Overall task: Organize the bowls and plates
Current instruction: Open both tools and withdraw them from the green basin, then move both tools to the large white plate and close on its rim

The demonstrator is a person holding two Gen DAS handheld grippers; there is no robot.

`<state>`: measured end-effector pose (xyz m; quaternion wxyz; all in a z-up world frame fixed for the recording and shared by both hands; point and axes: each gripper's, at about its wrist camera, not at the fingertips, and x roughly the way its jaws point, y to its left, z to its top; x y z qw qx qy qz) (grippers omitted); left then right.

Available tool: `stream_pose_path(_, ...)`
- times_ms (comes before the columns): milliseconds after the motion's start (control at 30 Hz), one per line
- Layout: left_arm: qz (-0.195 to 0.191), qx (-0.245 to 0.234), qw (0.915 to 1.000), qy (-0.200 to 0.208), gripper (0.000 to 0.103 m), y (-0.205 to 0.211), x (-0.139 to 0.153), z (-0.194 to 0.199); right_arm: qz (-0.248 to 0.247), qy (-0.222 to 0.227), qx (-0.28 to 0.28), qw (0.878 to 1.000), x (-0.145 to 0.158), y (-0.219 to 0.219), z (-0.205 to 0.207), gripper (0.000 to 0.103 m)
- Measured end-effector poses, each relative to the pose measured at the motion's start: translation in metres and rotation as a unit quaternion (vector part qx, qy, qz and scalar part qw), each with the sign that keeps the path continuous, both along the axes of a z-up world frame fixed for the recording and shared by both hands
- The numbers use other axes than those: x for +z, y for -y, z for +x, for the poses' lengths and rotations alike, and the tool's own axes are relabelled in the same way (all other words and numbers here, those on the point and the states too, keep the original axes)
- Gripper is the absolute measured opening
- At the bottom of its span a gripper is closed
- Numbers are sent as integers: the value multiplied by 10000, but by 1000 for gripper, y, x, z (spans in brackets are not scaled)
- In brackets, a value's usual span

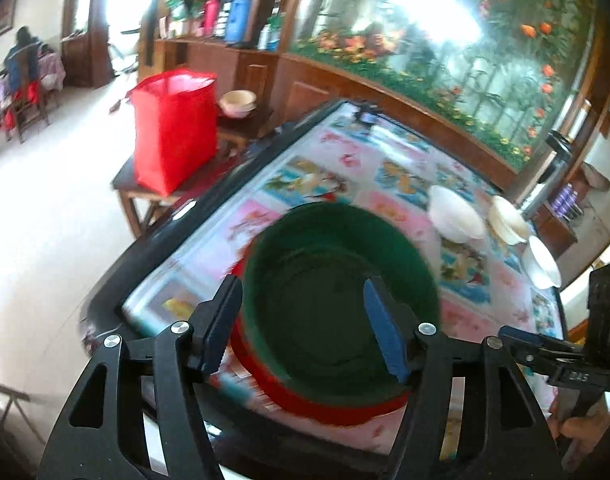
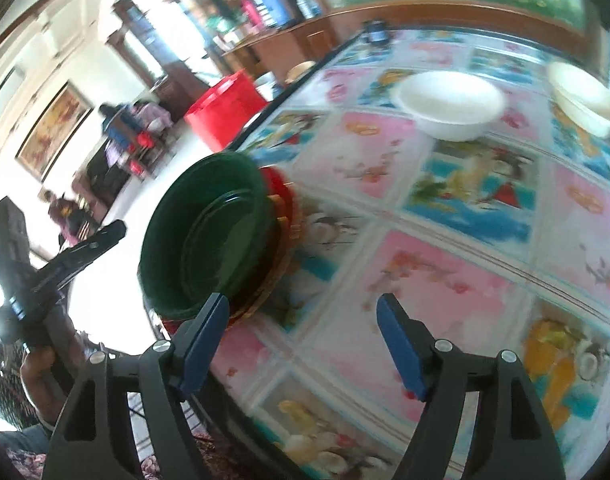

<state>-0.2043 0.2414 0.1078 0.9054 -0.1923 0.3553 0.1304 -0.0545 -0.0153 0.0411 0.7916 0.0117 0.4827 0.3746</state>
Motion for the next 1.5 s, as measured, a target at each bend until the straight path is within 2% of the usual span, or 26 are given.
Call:
stream_pose_path(300, 215, -954, 9952, -11, 64, 74, 9, 64, 50, -53, -699, 9975, -3, 56, 22, 76)
stream_pose_path(500, 456, -1213, 9913, -230, 64, 108, 5, 101, -37, -1, -925, 9957, 0, 72, 47, 76)
stream_pose_path(800, 523, -1268, 9899, -350, 64, 135, -3, 147, -228, 172, -1112, 9934, 7, 77, 84, 76)
stream_pose_path(1167, 527, -1092, 9904, -661, 64, 137, -21, 197, -348, 152, -1045, 9938, 4, 62, 131, 76)
stream_pose_path(1267, 399, -1045, 9904, -806, 64, 131, -28, 214, -306, 74, -968, 9948, 2, 56, 148, 76)
stream_pose_path(1367, 101, -963, 9905, -972, 64, 123, -34, 231, -360, 46, -1046, 9938, 2, 54, 167, 77)
stream_pose_path(1500, -20, -807, 9904, -1124, 64, 118, -39, 253, -436, -27, -1119, 9928, -3, 53, 191, 76)
